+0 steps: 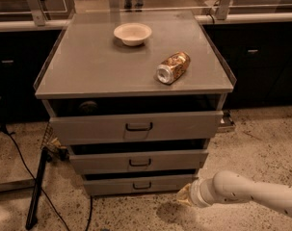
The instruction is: Open bottom drawer
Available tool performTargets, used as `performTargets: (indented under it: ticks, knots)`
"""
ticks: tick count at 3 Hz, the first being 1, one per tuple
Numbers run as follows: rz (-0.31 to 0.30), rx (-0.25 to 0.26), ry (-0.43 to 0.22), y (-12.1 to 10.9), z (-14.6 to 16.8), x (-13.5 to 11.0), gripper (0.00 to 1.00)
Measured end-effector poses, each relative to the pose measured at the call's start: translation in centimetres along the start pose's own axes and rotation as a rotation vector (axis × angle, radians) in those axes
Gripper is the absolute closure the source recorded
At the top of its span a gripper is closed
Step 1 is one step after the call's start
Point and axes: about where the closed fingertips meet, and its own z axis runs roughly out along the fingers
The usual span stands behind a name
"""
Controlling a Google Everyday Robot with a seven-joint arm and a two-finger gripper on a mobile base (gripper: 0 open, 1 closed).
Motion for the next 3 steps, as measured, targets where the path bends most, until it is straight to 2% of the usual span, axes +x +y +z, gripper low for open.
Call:
performTargets:
  ticks: [3]
  knots:
    - [-0.123, 0.053, -0.035, -1.4, 7.4, 3.8, 1.0]
